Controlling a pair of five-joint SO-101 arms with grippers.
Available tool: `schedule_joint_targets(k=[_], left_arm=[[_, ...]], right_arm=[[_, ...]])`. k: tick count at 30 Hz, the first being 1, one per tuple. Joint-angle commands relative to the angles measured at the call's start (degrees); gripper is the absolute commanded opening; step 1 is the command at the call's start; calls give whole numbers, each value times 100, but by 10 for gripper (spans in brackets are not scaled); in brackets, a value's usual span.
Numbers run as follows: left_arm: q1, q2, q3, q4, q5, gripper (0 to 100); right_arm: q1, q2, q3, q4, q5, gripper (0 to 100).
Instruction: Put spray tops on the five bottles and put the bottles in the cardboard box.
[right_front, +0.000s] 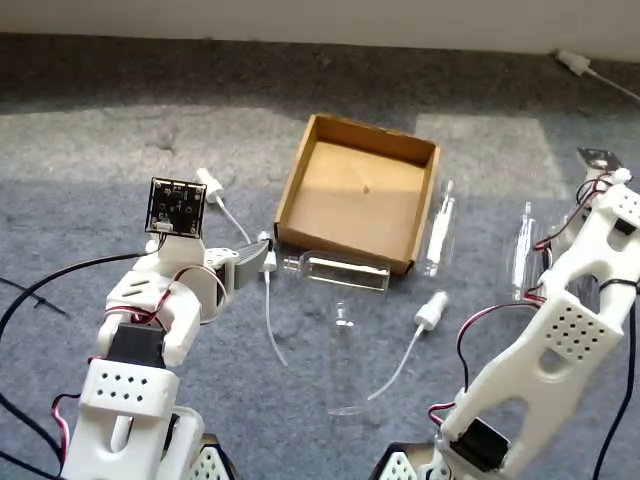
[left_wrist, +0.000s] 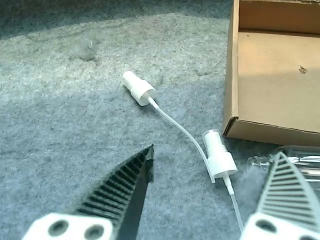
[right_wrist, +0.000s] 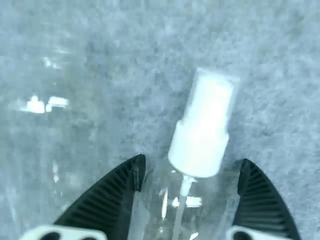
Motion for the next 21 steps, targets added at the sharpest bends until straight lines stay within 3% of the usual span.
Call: schedule_joint_targets(k=[1,7,14,21], left_arm=[[-48,-92,-48,-105,26,326],[-48,-92,-48,-105,26,326],[-48,-92,-48,-105,26,326],[-48,-92,-48,-105,26,326]], right_arm=[[110,-13,-462,611,237,252],[119,31,-576,734,229,250],[75,31,-576,189,229,235],[110,22,-567,57,229,0]])
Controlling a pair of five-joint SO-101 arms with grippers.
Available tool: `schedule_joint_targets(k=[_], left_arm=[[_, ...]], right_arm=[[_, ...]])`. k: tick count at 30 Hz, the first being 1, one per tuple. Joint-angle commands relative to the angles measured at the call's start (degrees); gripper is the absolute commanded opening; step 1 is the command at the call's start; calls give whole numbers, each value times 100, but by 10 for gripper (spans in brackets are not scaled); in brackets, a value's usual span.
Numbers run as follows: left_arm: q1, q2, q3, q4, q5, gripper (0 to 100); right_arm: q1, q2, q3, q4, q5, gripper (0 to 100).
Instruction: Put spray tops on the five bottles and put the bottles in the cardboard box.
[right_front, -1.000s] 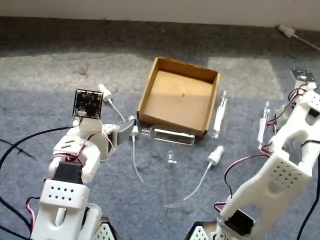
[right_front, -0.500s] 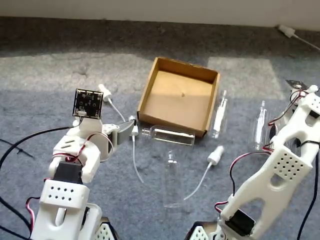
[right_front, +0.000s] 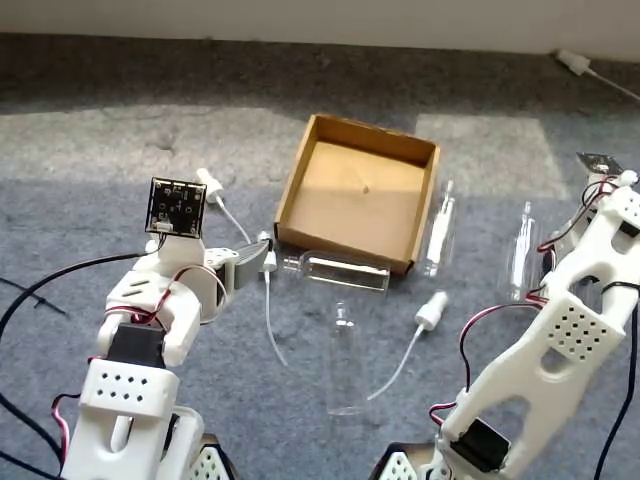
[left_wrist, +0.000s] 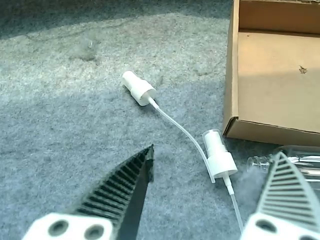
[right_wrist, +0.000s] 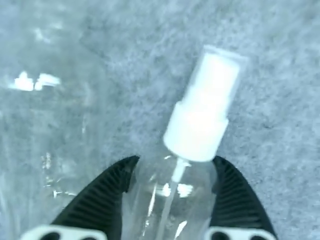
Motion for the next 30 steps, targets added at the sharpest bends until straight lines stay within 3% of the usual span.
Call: schedule_joint_targets(k=[1,5,13,20,25,30], left_arm=[[-48,-92,-48,-105,26,326],[-48,-92,-48,-105,26,326],[-48,-92,-48,-105,26,326],[-48,-101,-48,-105,26,326],[-48,-101,-48,-105,26,326],[-48,-101,-48,-105,26,326]], right_arm=[[57,-119,-268,-31,62,5],[198,-163,-312,84,-132,4],[13,-620,-2360,857,-1837,4],[-620,-936,-4259,919,-3710,4],[-1051,-1226,-4945,936,-3578,4],[-1103,-2273,-3169,945,-3543,4]])
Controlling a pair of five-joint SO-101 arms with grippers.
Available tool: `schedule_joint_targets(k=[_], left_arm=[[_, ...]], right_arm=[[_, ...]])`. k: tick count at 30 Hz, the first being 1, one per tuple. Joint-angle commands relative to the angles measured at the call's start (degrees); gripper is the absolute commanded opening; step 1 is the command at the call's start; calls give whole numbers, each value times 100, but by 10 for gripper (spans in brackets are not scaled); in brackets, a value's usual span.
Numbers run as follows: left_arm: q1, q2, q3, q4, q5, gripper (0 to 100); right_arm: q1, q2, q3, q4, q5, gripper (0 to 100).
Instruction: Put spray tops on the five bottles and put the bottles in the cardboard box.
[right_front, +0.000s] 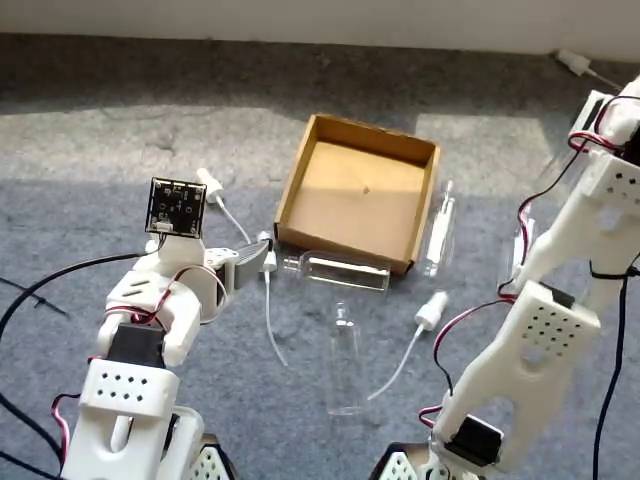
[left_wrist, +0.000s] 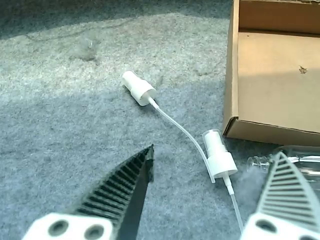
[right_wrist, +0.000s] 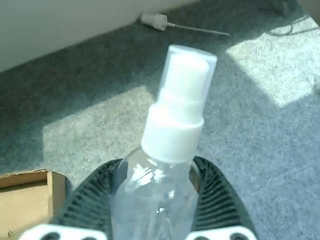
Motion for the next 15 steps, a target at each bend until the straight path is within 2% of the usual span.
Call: schedule_joint_targets(k=[1,5,7,15], left_arm=[[-48,-101,-48,-105,26,326],[-48,-92,-48,-105,26,326],[-48,-92,-48,-105,26,326],[-48,-92,-48,-105,26,326]], right_arm=[[-136,-1244,1675,127,97,4],[-655,-2571,4189,75,273,4],[-1095,-3020,5191,-295,132,4],[-2308,-3811,7345,-3398,-905,4]])
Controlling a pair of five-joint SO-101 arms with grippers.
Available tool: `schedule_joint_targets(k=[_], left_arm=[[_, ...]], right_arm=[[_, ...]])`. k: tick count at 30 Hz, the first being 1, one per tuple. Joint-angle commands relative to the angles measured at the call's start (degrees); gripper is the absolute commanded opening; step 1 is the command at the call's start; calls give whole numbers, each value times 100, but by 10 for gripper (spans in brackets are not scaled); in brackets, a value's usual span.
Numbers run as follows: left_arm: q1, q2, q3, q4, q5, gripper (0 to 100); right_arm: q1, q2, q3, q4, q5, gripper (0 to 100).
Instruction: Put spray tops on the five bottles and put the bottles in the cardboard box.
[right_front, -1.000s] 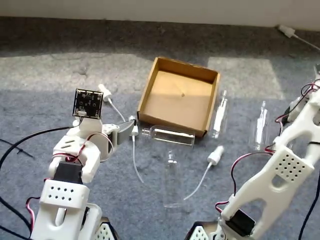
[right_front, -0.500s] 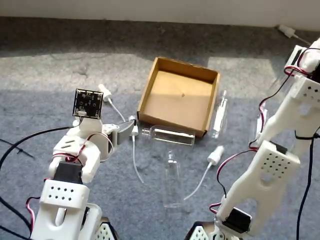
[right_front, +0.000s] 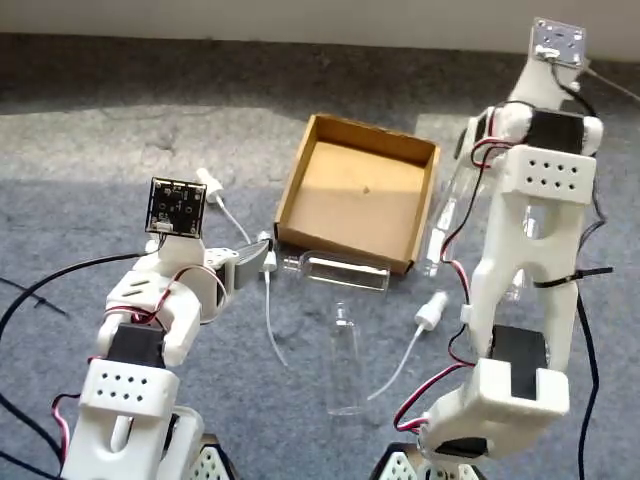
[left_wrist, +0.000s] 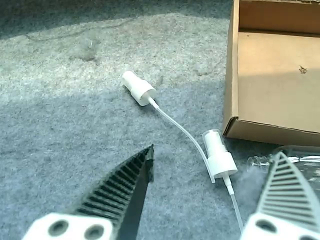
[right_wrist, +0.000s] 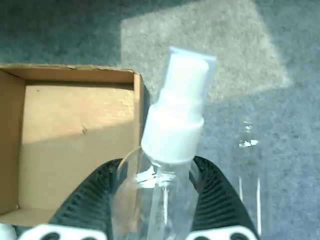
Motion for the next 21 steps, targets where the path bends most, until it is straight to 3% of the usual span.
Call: schedule_joint_targets(k=[1,10,14,19,21], left_arm=[[-48,-92,-40,-105,26,326],[-48,-92,-40,-105,26,326],[-48,-92,-40,-105,26,326],[-48,-92,-40,-105,18,326],[-48,-92,-40,-105,18,326]], right_arm=[[-426,-409,725,-1560,-325,4],[-716,-787,2782,-4690,-325,4],[-787,-1068,4004,-6853,-255,4],[-1130,-1112,5868,-9903,1178,4],[-1244,-1112,6484,-10466,1503,4]])
